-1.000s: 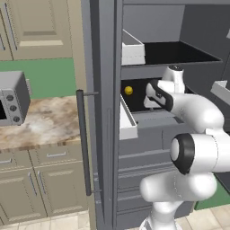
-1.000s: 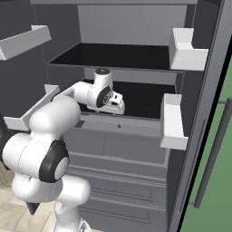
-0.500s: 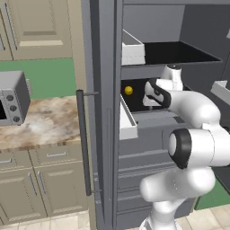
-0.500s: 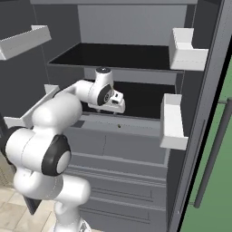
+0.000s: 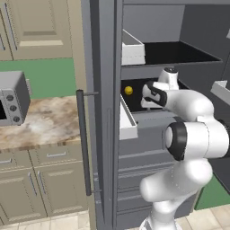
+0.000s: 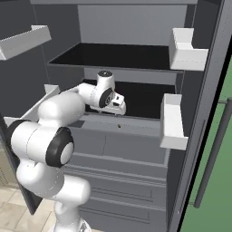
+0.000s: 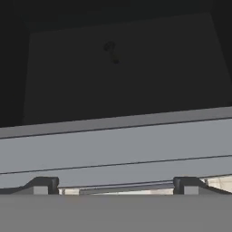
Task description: Fully open the fridge drawer.
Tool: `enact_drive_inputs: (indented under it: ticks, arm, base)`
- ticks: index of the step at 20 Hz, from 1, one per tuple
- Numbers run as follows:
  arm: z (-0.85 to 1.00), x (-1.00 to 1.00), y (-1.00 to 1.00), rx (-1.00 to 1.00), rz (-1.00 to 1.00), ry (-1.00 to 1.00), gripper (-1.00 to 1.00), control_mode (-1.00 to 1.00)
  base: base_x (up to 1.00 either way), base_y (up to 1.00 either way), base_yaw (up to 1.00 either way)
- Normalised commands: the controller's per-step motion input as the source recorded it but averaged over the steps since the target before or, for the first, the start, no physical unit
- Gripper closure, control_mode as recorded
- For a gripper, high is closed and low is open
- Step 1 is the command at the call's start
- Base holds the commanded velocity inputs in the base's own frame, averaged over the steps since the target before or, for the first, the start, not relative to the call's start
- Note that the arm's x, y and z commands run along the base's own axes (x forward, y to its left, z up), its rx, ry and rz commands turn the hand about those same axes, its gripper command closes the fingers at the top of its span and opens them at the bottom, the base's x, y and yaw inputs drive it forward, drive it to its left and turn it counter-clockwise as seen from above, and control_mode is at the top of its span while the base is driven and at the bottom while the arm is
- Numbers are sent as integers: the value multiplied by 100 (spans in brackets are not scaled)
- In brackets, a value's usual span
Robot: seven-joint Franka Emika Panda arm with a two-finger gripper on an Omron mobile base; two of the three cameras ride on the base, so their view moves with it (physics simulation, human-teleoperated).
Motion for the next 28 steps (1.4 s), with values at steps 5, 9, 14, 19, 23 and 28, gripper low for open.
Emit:
enact_drive_inputs:
  ticks: [5,9,14,19,23,28]
  arm:
    - [-27,25,0,3,-2,-3,-100,-100]
    - [-27,29,0,2,-1,0,-100,-100]
    - [-26,22,0,2,-1,-3,-100,-100]
    - [-29,5,0,0,-1,-2,-100,-100]
    - [-46,-4,-7,0,0,0,-100,-100]
    - [-23,-17,-27,2,-1,0,-100,-100]
  base:
    - [0,0,0]
    - [0,0,0]
    - [0,0,0]
    - [0,0,0]
    - [0,0,0]
    - [0,0,0]
